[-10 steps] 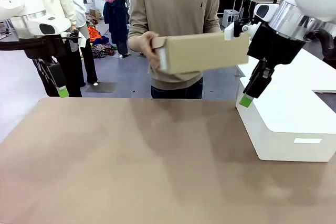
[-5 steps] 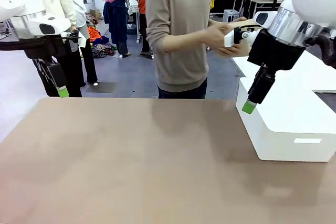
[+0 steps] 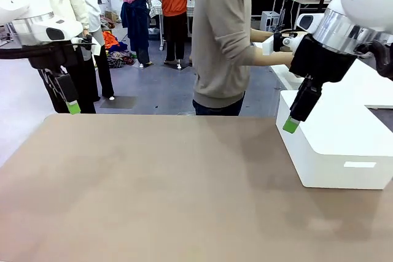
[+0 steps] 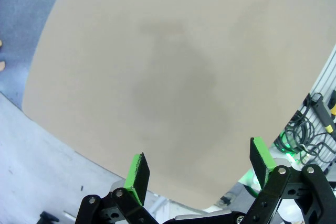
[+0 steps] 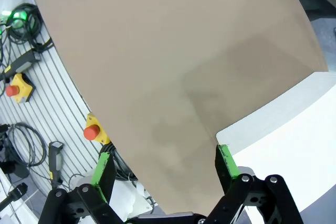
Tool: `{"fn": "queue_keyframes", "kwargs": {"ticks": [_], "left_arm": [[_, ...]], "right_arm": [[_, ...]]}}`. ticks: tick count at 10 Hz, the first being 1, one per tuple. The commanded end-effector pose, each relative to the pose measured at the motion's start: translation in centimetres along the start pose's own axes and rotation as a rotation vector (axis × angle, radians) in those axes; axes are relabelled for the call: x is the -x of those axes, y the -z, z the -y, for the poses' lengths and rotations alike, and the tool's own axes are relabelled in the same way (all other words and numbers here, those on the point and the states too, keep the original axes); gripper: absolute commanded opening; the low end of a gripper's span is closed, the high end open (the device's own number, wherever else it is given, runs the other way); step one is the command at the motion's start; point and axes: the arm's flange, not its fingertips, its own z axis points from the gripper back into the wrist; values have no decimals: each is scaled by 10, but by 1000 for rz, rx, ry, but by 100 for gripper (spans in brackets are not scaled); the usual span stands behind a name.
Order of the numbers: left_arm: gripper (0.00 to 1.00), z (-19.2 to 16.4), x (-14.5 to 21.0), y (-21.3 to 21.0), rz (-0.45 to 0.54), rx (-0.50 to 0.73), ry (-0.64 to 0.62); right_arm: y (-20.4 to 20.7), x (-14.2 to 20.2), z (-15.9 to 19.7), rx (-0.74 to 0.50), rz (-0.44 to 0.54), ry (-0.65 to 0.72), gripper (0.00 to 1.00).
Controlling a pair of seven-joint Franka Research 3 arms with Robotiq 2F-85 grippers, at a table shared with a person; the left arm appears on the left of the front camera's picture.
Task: Pack the shoes into the box.
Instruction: Press down on the lid of the Shoes Box.
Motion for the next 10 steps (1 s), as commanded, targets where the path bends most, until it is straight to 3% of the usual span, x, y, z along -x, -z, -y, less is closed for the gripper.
{"fn": "queue_keyframes", "kwargs": {"ticks": [1,10], "left_arm": [[100,-1,4,-1,-7,-11,9],[100,-1,4,-1,-7,-11,9]], "right_arm": [[0,0,0,0,0,-5,100],[0,0,0,0,0,-5,100]]}}
